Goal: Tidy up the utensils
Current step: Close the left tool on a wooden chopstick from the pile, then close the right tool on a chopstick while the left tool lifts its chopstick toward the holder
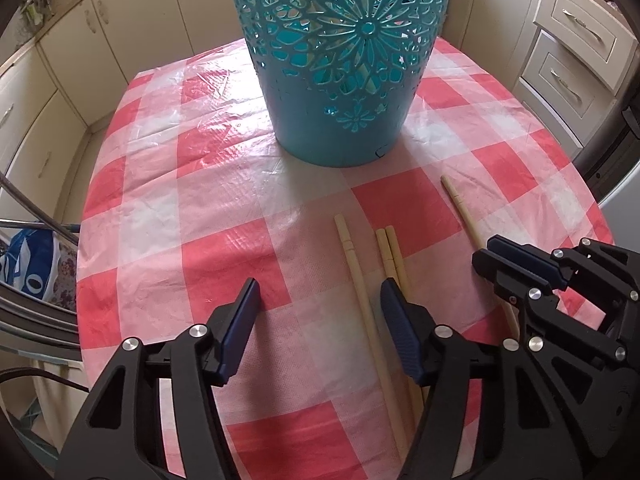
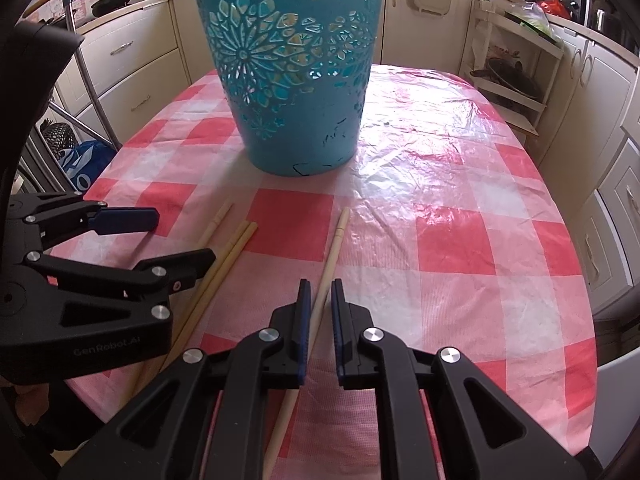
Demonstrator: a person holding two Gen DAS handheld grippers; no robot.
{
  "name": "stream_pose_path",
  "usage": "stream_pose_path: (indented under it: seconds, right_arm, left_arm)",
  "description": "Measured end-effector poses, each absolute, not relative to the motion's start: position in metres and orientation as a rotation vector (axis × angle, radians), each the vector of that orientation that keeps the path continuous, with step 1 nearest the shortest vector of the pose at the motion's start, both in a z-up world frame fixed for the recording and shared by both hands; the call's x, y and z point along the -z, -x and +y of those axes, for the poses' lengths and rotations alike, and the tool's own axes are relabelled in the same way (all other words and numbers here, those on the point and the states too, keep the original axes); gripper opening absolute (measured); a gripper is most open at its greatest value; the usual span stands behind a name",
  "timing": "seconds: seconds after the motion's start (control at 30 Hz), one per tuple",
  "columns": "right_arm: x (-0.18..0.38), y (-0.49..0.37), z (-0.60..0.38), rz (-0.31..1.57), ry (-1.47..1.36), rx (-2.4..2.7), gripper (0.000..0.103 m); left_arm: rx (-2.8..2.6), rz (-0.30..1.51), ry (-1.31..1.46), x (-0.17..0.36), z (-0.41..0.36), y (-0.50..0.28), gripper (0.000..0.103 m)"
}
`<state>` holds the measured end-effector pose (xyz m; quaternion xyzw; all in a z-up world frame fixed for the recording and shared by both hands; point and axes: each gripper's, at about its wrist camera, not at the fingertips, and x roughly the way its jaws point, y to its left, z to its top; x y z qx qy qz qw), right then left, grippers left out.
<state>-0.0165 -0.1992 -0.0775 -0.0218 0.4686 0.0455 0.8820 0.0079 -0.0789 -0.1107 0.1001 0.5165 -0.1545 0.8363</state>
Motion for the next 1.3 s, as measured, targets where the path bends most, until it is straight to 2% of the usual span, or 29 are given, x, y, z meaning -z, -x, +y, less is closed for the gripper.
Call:
stream_pose_path:
  seconds: [0.13, 0.2, 0.3, 0.4, 0.6, 0.63, 0.7, 0.73, 1.3]
  right_arm:
    - [0.078, 0.016, -0.198, 0.982, 0.054, -0.093, 0.011]
    - [0.078, 0.015, -0.198, 0.986, 0.05, -0.09, 0.011]
    - [0.077, 0.013, -0.2, 0.995, 0.031, -0.085, 0.011]
    - [0.077, 0.013, -0.2, 0.999, 0.027, -0.078, 0.011]
    - [0.077, 0.011, -0.198, 1.005, 0.036, -0.066, 0.011]
    - [0.077, 0.011, -0.197, 1.005, 0.038, -0.066, 0.011]
    - [0.077, 0.011, -0.197, 1.007, 0.042, -0.065, 0.011]
    - [0.077, 0.011, -0.197, 1.007, 0.046, -0.065, 0.011]
    - [0.077, 0.012, -0.199, 1.004, 0.041, -0.062, 0.008]
  left_arm:
    - [0.337, 1.078, -0.209, 0.109, -0.084, -0.005, 0.043]
    - [0.344, 1.074, -0.205, 0.108, -0.086, -0.002, 0.031]
    - [0.35, 1.078, -0.19, 0.108, -0.085, -0.003, 0.022]
    - [0.355, 1.09, -0.163, 0.108, -0.082, -0.005, 0.019]
    - [0.357, 1.084, -0.206, 0.109, -0.088, -0.002, 0.022]
    - [0.36, 1.081, -0.207, 0.109, -0.089, -0.002, 0.02]
    - [0.368, 1.085, -0.193, 0.108, -0.087, -0.004, 0.006]
    - [0.374, 1.092, -0.175, 0.108, -0.086, -0.006, 0.005]
    - [0.381, 1.092, -0.066, 0.096, -0.06, -0.015, 0.005]
